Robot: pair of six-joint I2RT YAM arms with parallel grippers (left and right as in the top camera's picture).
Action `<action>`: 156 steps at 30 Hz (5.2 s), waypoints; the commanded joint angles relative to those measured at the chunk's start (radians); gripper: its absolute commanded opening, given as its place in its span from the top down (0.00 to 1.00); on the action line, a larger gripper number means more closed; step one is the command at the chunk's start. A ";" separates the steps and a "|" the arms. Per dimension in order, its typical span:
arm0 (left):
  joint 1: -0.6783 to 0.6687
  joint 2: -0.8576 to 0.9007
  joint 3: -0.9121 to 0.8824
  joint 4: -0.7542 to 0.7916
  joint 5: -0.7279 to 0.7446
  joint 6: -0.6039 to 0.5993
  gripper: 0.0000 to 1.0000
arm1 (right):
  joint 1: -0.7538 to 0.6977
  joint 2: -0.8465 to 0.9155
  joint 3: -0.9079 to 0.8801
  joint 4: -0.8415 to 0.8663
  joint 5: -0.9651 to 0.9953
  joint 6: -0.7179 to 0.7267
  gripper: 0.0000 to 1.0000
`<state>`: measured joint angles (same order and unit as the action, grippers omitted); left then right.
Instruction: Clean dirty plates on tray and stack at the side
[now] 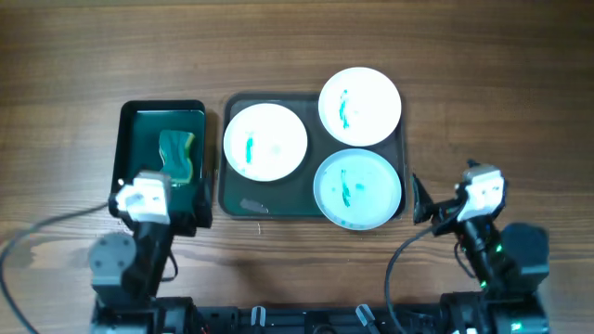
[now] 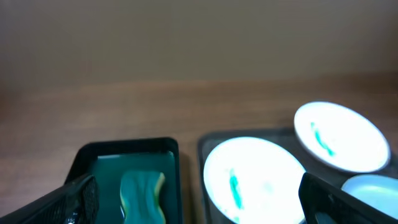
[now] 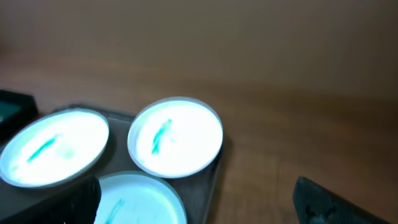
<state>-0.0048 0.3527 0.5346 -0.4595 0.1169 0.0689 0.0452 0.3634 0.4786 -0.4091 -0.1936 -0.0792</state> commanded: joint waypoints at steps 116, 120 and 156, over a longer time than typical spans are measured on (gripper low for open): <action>0.103 1.643 0.771 -0.429 -0.085 -0.063 0.85 | 0.469 1.823 1.018 -0.205 -0.016 0.498 0.96; 0.101 1.643 0.686 -0.350 -0.046 -0.063 0.96 | 0.469 1.823 1.018 -0.205 -0.016 0.499 0.94; -0.276 1.830 0.955 -0.465 0.296 -0.113 0.96 | 0.459 1.823 0.998 -0.284 -0.122 0.549 0.96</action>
<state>-0.2562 2.1052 1.4940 -0.9493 0.1658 -0.3157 0.5030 2.1616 1.5108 -0.6830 -0.3157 0.4927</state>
